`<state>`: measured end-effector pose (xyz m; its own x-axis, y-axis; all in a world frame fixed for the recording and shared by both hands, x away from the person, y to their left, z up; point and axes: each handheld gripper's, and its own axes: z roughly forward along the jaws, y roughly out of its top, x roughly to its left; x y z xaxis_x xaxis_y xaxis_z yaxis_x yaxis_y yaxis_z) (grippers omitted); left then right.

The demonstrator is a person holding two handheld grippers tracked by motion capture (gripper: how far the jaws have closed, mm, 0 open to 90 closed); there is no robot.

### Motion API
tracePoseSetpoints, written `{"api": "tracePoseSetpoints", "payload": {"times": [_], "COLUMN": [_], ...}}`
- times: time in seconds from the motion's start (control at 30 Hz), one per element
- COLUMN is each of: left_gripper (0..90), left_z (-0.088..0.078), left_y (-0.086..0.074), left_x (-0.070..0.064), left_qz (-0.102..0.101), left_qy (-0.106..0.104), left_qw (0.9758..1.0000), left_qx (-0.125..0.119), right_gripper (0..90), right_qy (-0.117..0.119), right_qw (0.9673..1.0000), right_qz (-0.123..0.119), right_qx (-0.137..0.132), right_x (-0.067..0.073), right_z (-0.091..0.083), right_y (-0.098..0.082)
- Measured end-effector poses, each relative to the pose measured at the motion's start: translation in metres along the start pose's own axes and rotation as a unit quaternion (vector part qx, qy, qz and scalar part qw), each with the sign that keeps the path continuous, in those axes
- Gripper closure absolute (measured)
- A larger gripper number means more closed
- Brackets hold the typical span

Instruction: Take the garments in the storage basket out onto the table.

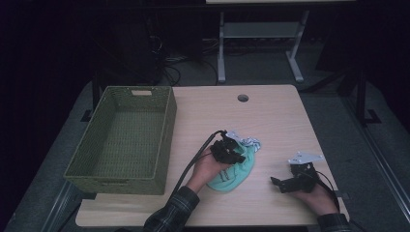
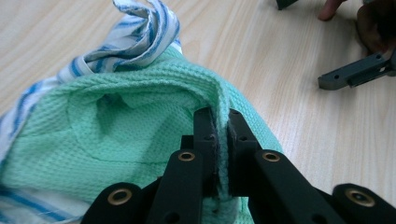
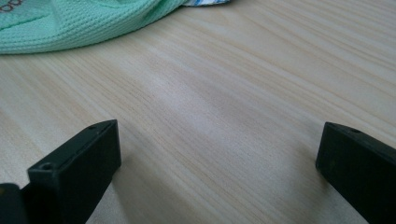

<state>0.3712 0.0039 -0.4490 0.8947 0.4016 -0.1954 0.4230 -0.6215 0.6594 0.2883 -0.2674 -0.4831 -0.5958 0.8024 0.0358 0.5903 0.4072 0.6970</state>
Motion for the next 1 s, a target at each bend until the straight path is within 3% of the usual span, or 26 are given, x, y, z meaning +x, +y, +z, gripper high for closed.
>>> {"api": "tracePoseSetpoints", "payload": {"times": [0.1, 0.27, 0.37, 0.5, 0.6, 0.73, 0.83, 1.0], "left_gripper": [83.0, 69.2, 57.2, 48.0, 41.8, 39.5, 40.3, 53.7], "left_z": [0.0, -0.007, -0.018, -0.032, -0.044, -0.057, -0.064, -0.076], "left_y": [0.0, 0.004, 0.006, 0.006, 0.004, -0.003, -0.009, -0.02], "left_x": [0.0, -0.002, -0.004, -0.003, -0.001, 0.004, 0.004, 0.0], "left_qz": [0.004, 0.011, 0.009, 0.011, 0.019, 0.003, 0.003, 0.002], "left_qy": [0.0, 0.0, 0.006, 0.006, 0.017, 0.014, 0.019, 0.032], "left_qw": [1.0, 0.9999, 0.9998, 0.9996, 0.9993, 0.9992, 0.9991, 0.9985], "left_qx": [0.004, 0.0, -0.016, -0.025, -0.027, -0.037, -0.039, -0.043], "right_gripper": [0.0, 0.0, 0.0, 0.0, 0.0, 0.0, 0.0, 0.0], "right_qy": [0.0, -0.001, 0.0, 0.0, 0.0, 0.0, -0.001, -0.003], "right_qw": [1.0, 1.0, 1.0, 1.0, 1.0, 1.0, 1.0, 1.0], "right_qz": [0.0, -0.001, 0.0, 0.0, 0.0, 0.0, 0.0, 0.003], "right_qx": [0.0, -0.001, 0.0, 0.0, 0.0, 0.0, 0.0, -0.001], "right_x": [0.0, 0.0, 0.0, 0.0, 0.0, 0.0, 0.0, 0.0], "right_z": [0.0, 0.0, 0.0, 0.0, 0.0, 0.0, 0.0, 0.0], "right_y": [0.0, 0.0, 0.0, 0.0, 0.0, 0.0, 0.0, 0.0]}}
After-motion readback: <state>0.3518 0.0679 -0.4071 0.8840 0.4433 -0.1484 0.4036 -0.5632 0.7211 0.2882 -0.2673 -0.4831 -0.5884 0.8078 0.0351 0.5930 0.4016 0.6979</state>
